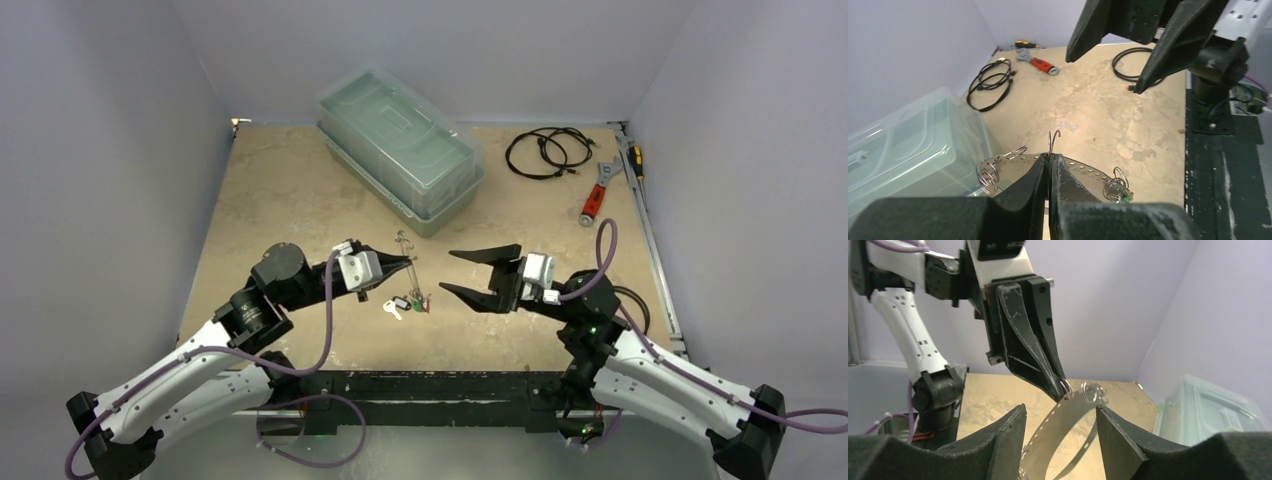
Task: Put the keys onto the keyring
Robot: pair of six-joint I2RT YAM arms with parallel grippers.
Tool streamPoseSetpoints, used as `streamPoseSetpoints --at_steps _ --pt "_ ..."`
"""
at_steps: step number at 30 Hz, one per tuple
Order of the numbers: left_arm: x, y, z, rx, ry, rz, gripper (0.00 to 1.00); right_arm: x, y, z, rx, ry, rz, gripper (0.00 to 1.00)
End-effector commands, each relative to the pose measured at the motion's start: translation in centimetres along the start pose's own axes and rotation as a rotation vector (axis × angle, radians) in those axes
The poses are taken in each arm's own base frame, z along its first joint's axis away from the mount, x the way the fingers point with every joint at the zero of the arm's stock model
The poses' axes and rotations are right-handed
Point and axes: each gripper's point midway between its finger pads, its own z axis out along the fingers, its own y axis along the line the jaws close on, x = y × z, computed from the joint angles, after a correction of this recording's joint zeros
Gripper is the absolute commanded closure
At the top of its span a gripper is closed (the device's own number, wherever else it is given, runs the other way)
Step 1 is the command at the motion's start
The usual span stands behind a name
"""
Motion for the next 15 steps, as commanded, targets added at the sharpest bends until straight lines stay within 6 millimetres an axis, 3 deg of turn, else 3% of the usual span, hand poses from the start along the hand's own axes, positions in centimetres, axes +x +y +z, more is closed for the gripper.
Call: streamPoseSetpoints --at_steps 1,6,15 --pt "-1.6 3.0 -0.9 -0.167 -0.034 0.043 1.0 -0.8 -1.8 0.0 0.094 0.007 -0.005 0.43" --pt "-1.3 5.0 -2.1 -0.291 -0.015 0.055 1.0 0.3 -1.7 0.7 0.083 0.087 0.064 0.43" --pt "-1.2 8.4 -5.0 -0.52 0.019 0.079 1.0 5.9 -0.8 0.6 0.078 0.302 0.236 0.42"
